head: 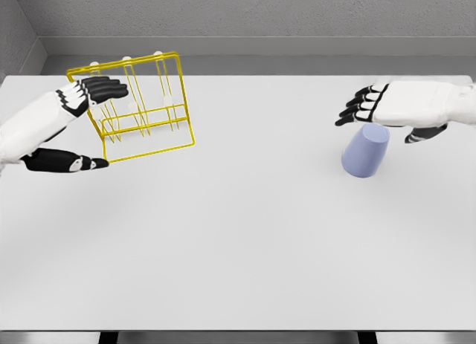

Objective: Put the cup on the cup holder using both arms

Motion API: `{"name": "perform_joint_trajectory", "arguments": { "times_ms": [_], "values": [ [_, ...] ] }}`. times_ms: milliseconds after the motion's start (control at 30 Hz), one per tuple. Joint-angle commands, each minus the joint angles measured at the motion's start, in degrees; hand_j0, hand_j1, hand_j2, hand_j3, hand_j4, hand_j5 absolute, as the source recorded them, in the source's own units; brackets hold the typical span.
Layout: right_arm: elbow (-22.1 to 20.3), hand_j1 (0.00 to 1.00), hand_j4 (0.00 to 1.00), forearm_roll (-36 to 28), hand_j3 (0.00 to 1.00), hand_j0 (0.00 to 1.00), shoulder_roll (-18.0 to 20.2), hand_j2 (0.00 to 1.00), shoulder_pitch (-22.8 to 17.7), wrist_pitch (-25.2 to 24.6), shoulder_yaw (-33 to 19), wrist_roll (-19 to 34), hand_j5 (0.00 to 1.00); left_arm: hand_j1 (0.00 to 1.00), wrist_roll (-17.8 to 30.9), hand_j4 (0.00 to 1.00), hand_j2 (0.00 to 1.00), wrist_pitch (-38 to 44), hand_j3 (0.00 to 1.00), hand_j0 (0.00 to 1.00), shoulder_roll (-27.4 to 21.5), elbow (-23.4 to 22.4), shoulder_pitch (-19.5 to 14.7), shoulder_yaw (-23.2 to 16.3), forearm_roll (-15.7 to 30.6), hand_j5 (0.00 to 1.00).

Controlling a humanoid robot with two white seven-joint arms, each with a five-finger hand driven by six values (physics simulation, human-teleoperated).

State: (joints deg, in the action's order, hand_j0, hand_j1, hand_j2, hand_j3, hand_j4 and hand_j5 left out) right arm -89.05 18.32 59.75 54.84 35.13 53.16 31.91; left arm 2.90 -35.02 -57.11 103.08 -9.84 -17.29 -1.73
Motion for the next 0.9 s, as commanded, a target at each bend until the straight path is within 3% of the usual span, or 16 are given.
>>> {"name": "perform_joint_trajectory", "arguments": {
  "times_ms": [0,100,233,333,467,500,600,733,800,867],
  "values": [
    [3.6,1.0,1.0,2.8,1.0,1.0,-2.4,1.0,0.0,-0.1,1.9,1.0,1.0,1.0,0.0,1.0,1.0,0.0,1.0,1.0,1.4,0.1,0.0,-0.2,0.3,1.0],
    [5.4,1.0,1.0,5.3,1.0,1.0,-3.8,1.0,1.2,-0.1,1.9,1.0,1.0,1.0,-0.1,1.0,1.0,0.0,1.0,1.0,1.7,0.1,0.2,-0.3,-1.0,1.0],
    [5.3,1.0,1.0,6.4,1.0,1.0,-3.9,1.0,1.6,-0.1,2.5,1.0,1.0,1.0,-0.5,1.0,1.0,0.0,1.0,1.0,1.5,0.1,0.7,-0.4,1.3,1.0],
    [7.1,1.0,1.0,8.1,1.0,1.0,-5.9,1.0,1.6,-0.1,3.3,1.0,1.0,1.0,-0.5,1.0,1.0,0.0,1.0,1.0,2.2,-0.1,0.5,-5.6,5.9,1.0],
    [9.1,1.0,1.0,9.6,1.0,1.0,-7.6,1.0,1.6,-0.1,3.6,1.1,1.0,1.0,-0.4,1.0,1.0,0.0,1.0,1.0,2.3,-1.3,0.6,-12.3,3.4,1.0],
    [9.9,1.0,1.0,10.3,1.0,1.0,-8.2,1.0,1.6,-0.1,3.6,1.1,1.0,1.0,-0.4,1.0,1.0,0.0,1.0,1.0,3.1,-2.0,0.7,-12.5,2.8,1.0],
    [10.1,1.0,1.0,10.7,1.0,1.0,-8.4,1.0,1.6,-0.1,3.7,1.1,1.0,1.0,-0.4,1.0,1.0,0.0,1.0,1.0,4.1,-3.6,0.5,-17.2,4.2,1.0],
    [12.2,1.0,1.0,11.3,1.0,1.0,-10.2,1.0,1.6,-0.1,4.9,1.1,1.0,1.0,0.2,1.0,1.0,0.0,1.0,1.0,4.8,-3.3,-2.5,-24.5,14.6,1.0],
    [12.2,1.0,1.0,11.4,1.0,1.0,-10.4,1.0,1.6,-0.1,4.9,1.1,1.0,1.0,7.0,1.0,1.0,0.0,1.0,1.0,5.3,-2.4,-3.7,-25.2,26.5,1.0],
    [12.2,1.0,1.0,11.4,1.0,1.0,-10.4,1.0,1.6,-0.1,5.1,1.2,1.0,1.0,12.7,1.0,1.0,7.8,1.0,1.0,6.3,-2.1,-4.5,-25.3,33.4,1.0]
  ]
}}
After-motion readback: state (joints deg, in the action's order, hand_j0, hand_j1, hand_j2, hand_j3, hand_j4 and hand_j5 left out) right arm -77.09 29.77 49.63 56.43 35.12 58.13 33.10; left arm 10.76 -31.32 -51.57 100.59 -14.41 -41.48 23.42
